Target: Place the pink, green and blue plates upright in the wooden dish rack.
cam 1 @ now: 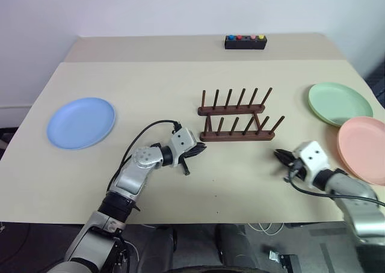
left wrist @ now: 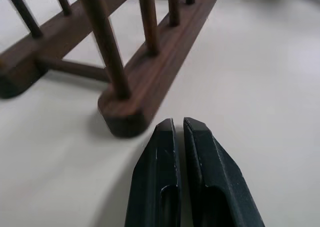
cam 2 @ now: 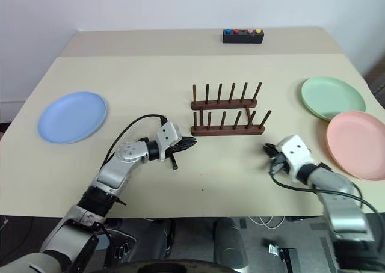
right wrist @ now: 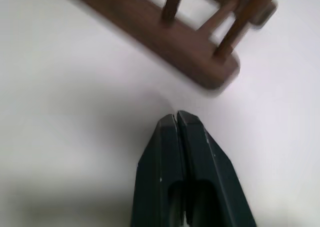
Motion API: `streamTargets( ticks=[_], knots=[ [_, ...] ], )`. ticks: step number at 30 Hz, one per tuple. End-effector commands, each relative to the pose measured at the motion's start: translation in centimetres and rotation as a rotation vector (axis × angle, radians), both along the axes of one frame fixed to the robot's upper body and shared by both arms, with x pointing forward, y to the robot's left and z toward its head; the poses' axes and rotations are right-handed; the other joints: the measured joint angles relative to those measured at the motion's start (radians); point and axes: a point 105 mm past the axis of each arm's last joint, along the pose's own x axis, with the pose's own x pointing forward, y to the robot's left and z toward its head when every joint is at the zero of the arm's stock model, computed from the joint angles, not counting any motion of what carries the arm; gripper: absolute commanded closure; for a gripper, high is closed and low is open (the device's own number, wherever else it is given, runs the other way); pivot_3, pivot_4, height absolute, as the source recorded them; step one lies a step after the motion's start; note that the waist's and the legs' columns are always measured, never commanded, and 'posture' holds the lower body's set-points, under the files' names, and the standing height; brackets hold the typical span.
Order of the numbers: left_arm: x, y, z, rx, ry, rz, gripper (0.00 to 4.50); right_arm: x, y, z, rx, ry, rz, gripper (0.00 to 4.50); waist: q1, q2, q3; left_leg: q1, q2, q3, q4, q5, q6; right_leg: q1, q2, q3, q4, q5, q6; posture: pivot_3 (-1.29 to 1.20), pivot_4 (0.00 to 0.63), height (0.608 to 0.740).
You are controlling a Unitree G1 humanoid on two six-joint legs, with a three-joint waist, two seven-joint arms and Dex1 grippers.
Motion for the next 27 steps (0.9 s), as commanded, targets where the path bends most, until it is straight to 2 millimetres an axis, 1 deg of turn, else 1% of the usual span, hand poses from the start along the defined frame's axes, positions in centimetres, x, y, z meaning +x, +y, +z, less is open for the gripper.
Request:
streamTargets(
  ticks=[1,3,6,7,10,12,15,18,21,22,24,27],
  knots=[
    [-1.6,-0.1,1.7,-0.057,-0.015,-0.089,4.26,-1.6,-1.2,3.9,0.001,-0.068,-0.011,2.69,0.0,0.0,0.0,0.0,0.0,0.0,0.0,0.0,0.0,0.0,0.0,0.0,0.0,0.0,0.0,0.0,0.15,0.74],
    [-2.3,-0.1,1.8,-0.066,-0.003,-0.118,4.26,-2.1,-2.1,5.0,-0.02,-0.092,-0.051,1.66,-0.001,-0.001,0.001,0.001,0.0,0.0,0.001,0.0,0.0,0.001,0.0,0.0,0.0,-0.002,-0.003,0.0,0.15,0.74],
    [-3.5,-1.0,2.3,-0.104,0.015,-0.191,4.26,-2.5,-4.7,7.1,-0.097,-0.148,-0.17,0.13,0.0,-0.001,0.001,0.001,0.0,0.001,0.002,0.0,0.0,0.001,0.0,0.0,0.0,-0.003,-0.002,0.0,0.15,0.74],
    [-3.7,-1.3,2.4,-0.11,0.015,-0.211,4.26,-2.6,-5.4,7.3,-0.112,-0.147,-0.206,0.06,0.001,-0.001,0.001,0.0,0.0,0.001,0.002,0.0,0.0,0.001,0.0,0.0,-0.001,-0.004,-0.001,0.0,0.15,0.74],
    [-3.9,-2.0,2.4,-0.107,0.017,-0.244,4.26,-2.9,-7.7,7.0,-0.149,-0.112,-0.329,0.06,0.002,-0.001,0.001,0.0,0.0,0.001,0.002,0.0,0.0,0.001,0.0,0.0,-0.001,-0.003,-0.004,0.0,0.15,0.74],
    [-4.0,-2.4,2.5,-0.112,0.018,-0.26,4.26,-3.1,-8.7,6.4,-0.148,-0.086,-0.393,0.06,0.003,-0.001,0.001,-0.001,0.0,0.001,0.001,0.0,0.0,0.0,0.0,0.0,-0.002,-0.002,-0.005,0.0,0.15,0.74],
    [-4.6,-2.8,3.0,-0.145,0.033,-0.307,4.26,-3.3,-9.7,5.2,-0.137,-0.041,-0.462,0.06,0.002,-0.001,0.001,-0.003,0.0,0.001,0.002,0.0,0.0,-0.001,0.0,0.0,-0.002,-0.002,-0.005,0.0,0.15,0.74],
    [-4.9,-2.9,3.2,-0.153,0.036,-0.326,4.26,-3.2,-10.6,3.3,-0.114,0.014,-0.526,0.06,0.0,-0.001,0.001,-0.003,0.0,0.001,0.001,0.0,0.0,-0.002,0.0,0.0,-0.002,-0.002,-0.005,0.0,0.15,0.74],
    [-4.9,-2.9,3.2,-0.154,0.035,-0.326,4.26,-3.1,-11.0,2.4,-0.112,0.041,-0.552,0.06,0.0,-0.001,0.001,-0.003,0.0,0.001,0.001,0.0,0.0,-0.002,0.0,0.0,-0.002,-0.002,-0.005,0.0,0.15,0.74],
    [-4.9,-2.8,3.2,-0.154,0.035,-0.324,4.26,-3.0,-11.1,2.3,-0.104,0.045,-0.557,0.29,0.0,-0.001,0.001,-0.003,0.0,0.001,0.001,0.0,0.0,-0.002,0.0,0.0,-0.003,-0.002,-0.005,0.0,0.15,0.74],
    [-4.9,-2.7,3.1,-0.153,0.037,-0.321,4.26,-2.9,-10.8,1.9,-0.085,0.059,-0.55,0.94,0.0,-0.001,0.001,-0.004,0.0,0.001,0.002,0.0,0.0,-0.002,0.0,0.0,-0.003,-0.002,-0.005,0.0,0.15,0.74],
    [-4.9,-2.6,3.0,-0.154,0.047,-0.313,4.26,-2.7,-10.6,1.6,-0.087,0.068,-0.541,2.45,0.0,-0.001,0.001,-0.003,0.0,0.001,0.001,0.0,0.0,-0.002,0.0,0.0,-0.003,-0.002,-0.005,0.0,0.15,0.74]
  ],
)
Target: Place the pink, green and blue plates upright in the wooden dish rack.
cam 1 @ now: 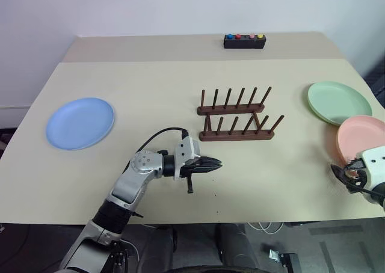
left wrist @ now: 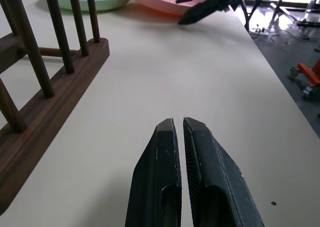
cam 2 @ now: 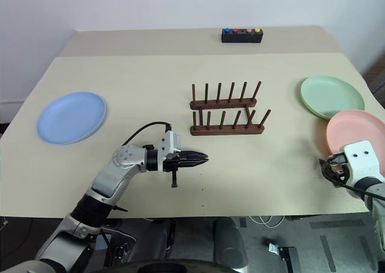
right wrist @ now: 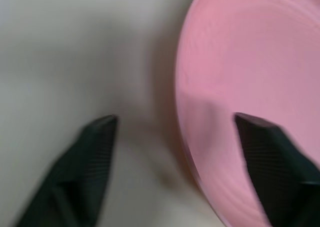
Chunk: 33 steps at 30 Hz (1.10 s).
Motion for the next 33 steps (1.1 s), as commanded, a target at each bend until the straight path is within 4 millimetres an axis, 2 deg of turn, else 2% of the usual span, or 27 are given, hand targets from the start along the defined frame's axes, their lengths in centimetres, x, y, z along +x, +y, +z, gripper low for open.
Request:
streamTargets(
  ticks=[1,3,4,9,13,17,20,23,24,26,29,31,33],
  knots=[
    [-0.3,0.0,0.9,-0.031,-0.014,-0.009,4.26,0.1,0.0,0.2,0.002,-0.013,-0.005,3.04,0.0,0.0,0.0,0.0,0.0,0.0,0.0,0.0,0.0,0.0,0.0,0.0,0.0,0.0,0.0,0.0,0.15,0.74],
    [-0.3,-0.1,0.9,-0.032,-0.012,-0.007,4.26,0.2,0.1,0.2,-0.01,-0.013,-0.005,4.1,0.0,0.0,0.0,0.0,0.0,0.0,0.0,0.0,0.0,0.0,0.0,0.0,0.0,0.0,0.0,0.0,0.15,0.74],
    [-0.3,-0.1,0.9,-0.032,-0.012,-0.007,4.26,0.1,0.2,0.3,-0.023,-0.012,-0.005,4.47,0.0,0.0,0.0,0.0,0.0,0.0,0.0,0.0,0.0,0.0,0.0,0.0,0.0,0.0,0.0,0.0,0.15,0.74],
    [-0.3,-0.1,0.5,-0.028,-0.011,-0.012,4.26,0.0,0.3,1.0,-0.071,-0.026,-0.009,4.47,0.001,-0.001,0.0,-0.001,0.0,0.0,0.0,0.0,0.0,0.0,0.0,0.0,-0.001,0.0,0.0,0.0,0.15,0.74],
    [-0.2,-0.4,0.8,-0.029,-0.026,-0.022,4.26,0.1,0.8,2.6,-0.127,-0.063,0.013,4.47,0.001,0.0,0.0,-0.001,0.0,0.0,0.0,0.0,0.0,0.0,0.0,0.0,-0.001,0.0,0.0,0.0,0.15,0.74],
    [-0.3,-0.4,0.6,-0.029,-0.025,-0.028,4.26,0.7,3.4,7.2,-0.291,-0.174,0.193,4.47,-0.002,0.002,0.0,-0.003,0.0,0.0,0.0,0.0,0.0,-0.003,0.0,0.0,-0.001,0.0,0.0,0.0,0.15,0.74],
    [-0.3,-0.4,0.6,-0.03,-0.031,-0.027,4.26,0.9,5.1,9.6,-0.308,-0.242,0.297,4.47,-0.003,0.002,0.0,-0.004,0.0,0.0,0.0,0.0,0.0,-0.004,0.0,0.0,0.0,0.0,0.001,0.0,0.15,0.74],
    [-0.1,-0.7,1.5,-0.072,-0.044,-0.023,4.26,1.6,7.8,13.3,-0.314,-0.356,0.447,4.47,-0.003,0.001,0.0,-0.004,0.0,0.0,0.001,0.0,0.0,-0.003,0.0,0.0,0.0,0.0,0.001,0.0,0.15,0.74],
    [-0.1,-0.8,1.8,-0.085,-0.05,-0.024,4.26,1.6,8.6,14.0,-0.293,-0.387,0.493,4.47,-0.001,0.001,0.0,-0.005,0.0,0.0,0.001,0.0,0.0,-0.004,0.0,0.0,-0.001,0.0,0.001,0.0,0.15,0.74],
    [-0.2,-0.9,2.5,-0.112,-0.057,-0.03,4.26,1.8,10.3,15.7,-0.143,-0.482,0.569,4.47,0.0,0.0,0.001,-0.005,0.0,0.0,0.001,0.0,0.0,-0.003,0.0,0.0,-0.001,0.0,0.001,0.0,0.15,0.74],
    [-0.2,-0.8,2.9,-0.115,-0.074,-0.026,4.26,1.6,13.4,18.0,0.163,-0.59,0.741,4.47,0.0,-0.001,0.002,-0.005,0.0,-0.001,0.001,0.0,0.0,-0.003,0.0,-0.001,-0.001,0.001,0.001,0.0,0.15,0.74],
    [-0.2,-0.7,3.1,-0.116,-0.082,-0.018,4.26,1.3,15.1,18.4,0.301,-0.588,0.862,4.47,0.0,-0.001,0.002,-0.006,0.0,-0.001,0.001,0.0,0.0,-0.003,0.0,0.0,-0.001,0.001,0.002,0.0,0.15,0.74],
    [-0.1,-0.6,3.2,-0.119,-0.084,-0.013,4.26,1.3,15.7,18.5,0.356,-0.572,0.911,4.47,0.004,-0.001,0.002,-0.006,0.0,-0.001,0.001,0.0,0.0,-0.003,0.0,-0.001,-0.001,0.002,0.003,0.0,0.15,0.74]
  ],
)
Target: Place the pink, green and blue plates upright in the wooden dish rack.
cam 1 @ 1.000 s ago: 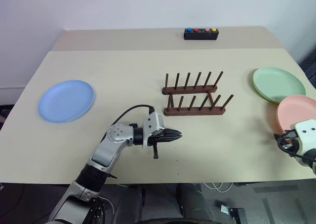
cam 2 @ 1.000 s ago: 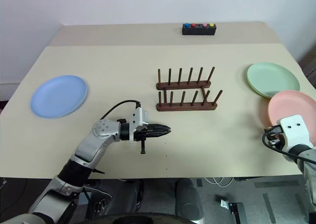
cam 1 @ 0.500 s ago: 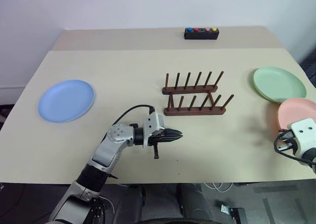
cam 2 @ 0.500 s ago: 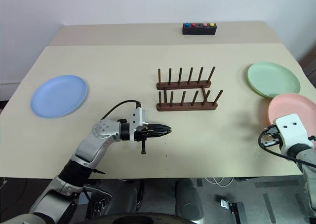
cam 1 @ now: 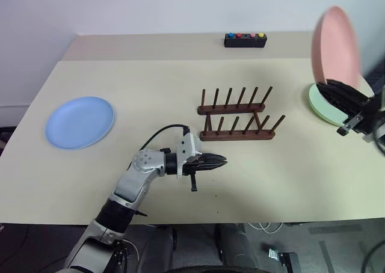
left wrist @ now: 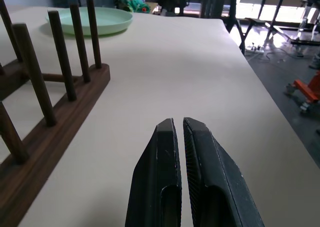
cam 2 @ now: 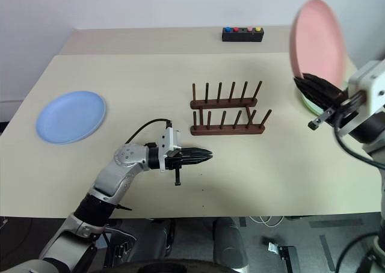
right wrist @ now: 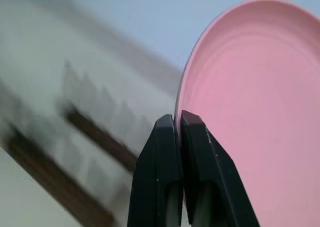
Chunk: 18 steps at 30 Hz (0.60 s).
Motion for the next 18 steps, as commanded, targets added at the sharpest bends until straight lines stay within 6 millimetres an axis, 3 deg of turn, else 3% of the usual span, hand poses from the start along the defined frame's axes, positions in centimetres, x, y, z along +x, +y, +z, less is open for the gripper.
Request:
streamTargets(
  ticks=[1,5,12,18],
  knots=[
    [0.0,0.2,1.4,-0.038,-0.047,0.008,4.26,-0.7,1.5,1.0,0.073,0.009,0.146,4.47,0.003,0.0,0.0,0.0,0.0,0.0,0.0,0.0,0.0,0.0,0.0,0.0,0.0,0.0,0.0,0.0,0.15,0.74],
    [0.2,0.4,1.2,-0.035,-0.044,0.023,4.26,-0.6,2.3,2.5,0.219,0.035,0.293,4.47,0.001,0.0,0.0,-0.001,0.0,0.0,0.001,0.0,0.0,0.0,0.0,0.0,-0.002,0.0,-0.001,0.0,0.15,0.74],
    [0.2,0.8,1.1,-0.032,-0.046,0.041,4.26,-0.5,2.0,4.1,0.424,0.084,0.432,4.47,0.001,0.001,0.0,-0.001,0.0,0.0,0.0,0.0,0.0,-0.001,0.0,-0.001,-0.002,0.0,-0.001,0.0,0.15,0.74],
    [0.4,1.1,1.1,-0.026,-0.051,0.044,4.26,0.3,1.9,3.3,0.495,0.172,0.479,4.47,0.001,0.001,0.0,-0.002,0.0,0.0,0.0,0.0,0.0,-0.001,0.0,-0.001,-0.002,0.001,-0.001,0.0,0.15,0.74]
  ],
)
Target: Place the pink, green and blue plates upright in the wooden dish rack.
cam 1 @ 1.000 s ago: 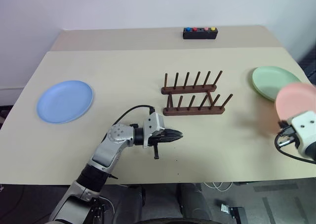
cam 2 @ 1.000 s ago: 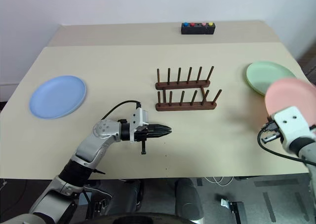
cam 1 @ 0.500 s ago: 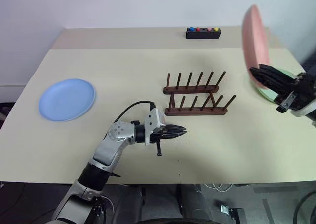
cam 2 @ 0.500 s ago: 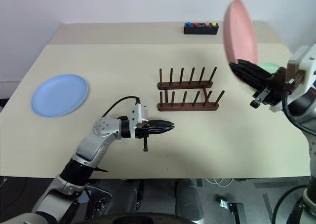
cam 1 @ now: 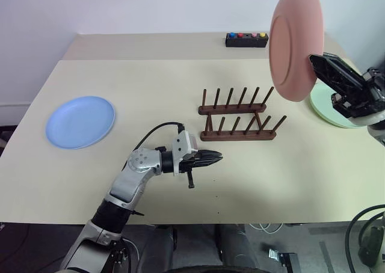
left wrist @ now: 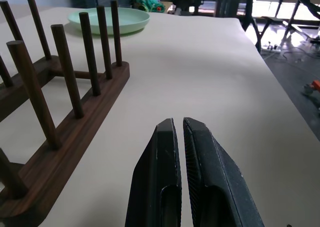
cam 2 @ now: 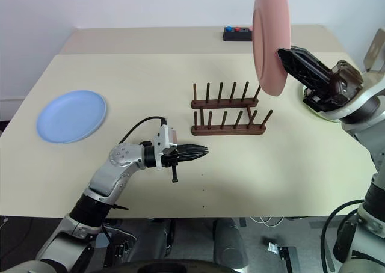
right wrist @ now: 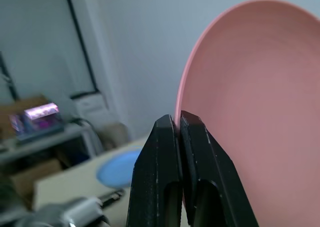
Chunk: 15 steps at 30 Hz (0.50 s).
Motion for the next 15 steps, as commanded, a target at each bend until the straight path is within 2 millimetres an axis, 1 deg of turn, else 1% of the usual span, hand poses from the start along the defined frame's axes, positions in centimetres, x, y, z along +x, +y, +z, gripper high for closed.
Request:
streamTargets(
  ticks=[1,5,15],
  knots=[
    [-0.1,0.0,1.2,-0.032,-0.045,-0.011,4.26,0.1,0.0,0.1,0.023,0.01,0.028,4.47,0.0,0.0,0.0,0.0,0.0,0.0,0.0,0.0,0.0,0.0,0.0,0.0,0.0,0.0,0.0,0.0,0.15,0.74],
    [0.0,-0.2,1.3,-0.031,-0.045,-0.01,4.26,1.1,-0.1,-0.8,0.029,0.059,0.016,4.47,0.0,0.0,0.0,0.0,0.0,0.0,0.0,0.0,0.0,0.0,0.0,0.0,0.0,0.0,0.0,0.0,0.15,0.74],
    [0.2,-0.1,0.9,-0.026,-0.039,0.004,4.26,2.8,-1.7,-2.1,0.089,0.149,-0.012,4.47,-0.001,0.0,0.0,0.0,0.0,0.0,0.0,0.0,0.0,-0.001,0.0,0.0,0.0,0.0,0.0,0.0,0.15,0.74]
  ],
)
